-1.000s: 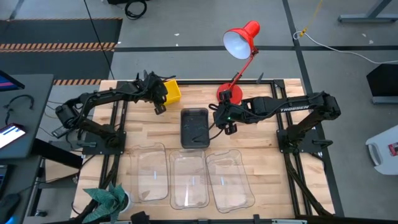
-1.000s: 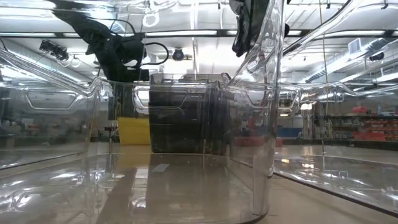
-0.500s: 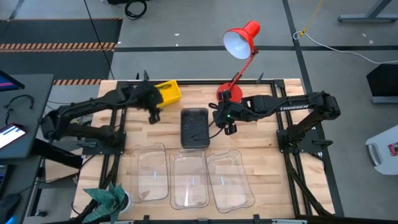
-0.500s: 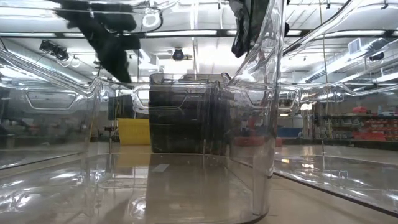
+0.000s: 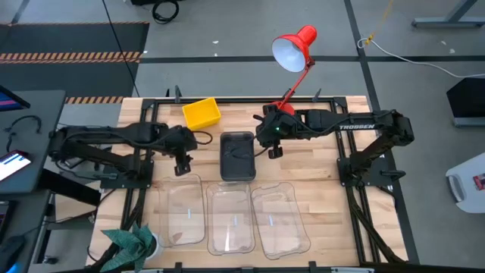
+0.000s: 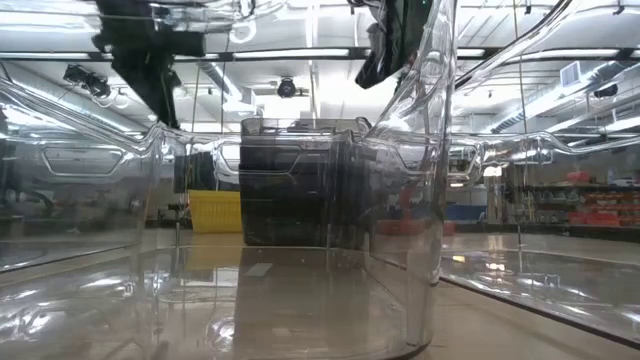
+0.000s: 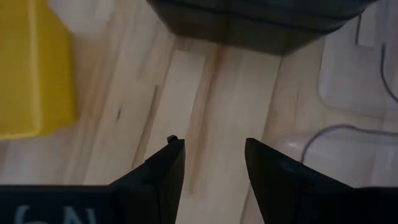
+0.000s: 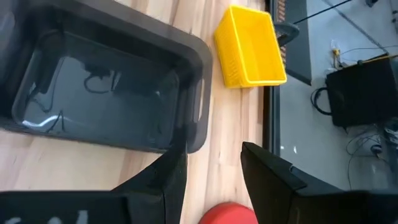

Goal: Stack baskets by color
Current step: Stack the left transparent bin on top of the middle transparent bin

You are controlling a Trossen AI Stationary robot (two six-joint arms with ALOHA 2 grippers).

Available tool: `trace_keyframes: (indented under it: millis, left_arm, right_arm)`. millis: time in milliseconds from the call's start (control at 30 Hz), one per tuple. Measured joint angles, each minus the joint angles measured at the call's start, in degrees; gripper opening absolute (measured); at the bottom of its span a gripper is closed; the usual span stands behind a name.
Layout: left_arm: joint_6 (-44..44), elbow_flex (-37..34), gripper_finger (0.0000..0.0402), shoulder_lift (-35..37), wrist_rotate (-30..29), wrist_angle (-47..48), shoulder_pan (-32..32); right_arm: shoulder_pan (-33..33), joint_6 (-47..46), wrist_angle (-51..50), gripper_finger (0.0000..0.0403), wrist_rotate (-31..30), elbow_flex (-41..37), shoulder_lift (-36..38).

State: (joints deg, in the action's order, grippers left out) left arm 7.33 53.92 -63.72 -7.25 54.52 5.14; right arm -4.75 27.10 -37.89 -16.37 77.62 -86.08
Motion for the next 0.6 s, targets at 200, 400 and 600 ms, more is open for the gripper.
trace_keyframes:
  millis: [200,400,600]
  left_arm:
    - [4.11,9.6,0.0173,-0.01,-4.7,9.42,-3.37]
    - [9.04,17.84,0.0173,0.03,-5.22,15.09,-6.98]
    - [13.01,18.28,0.0173,-0.07,-5.89,14.21,-14.35]
  right_arm:
    - [-0.04,0.08,1.3,0.0156,-0.01,-2.15,0.0]
    - [-0.04,-1.0,2.3,0.0156,0.0,-5.11,-0.02]
    - [-0.77,-3.99,5.58,0.0156,0.05,-7.86,-0.02]
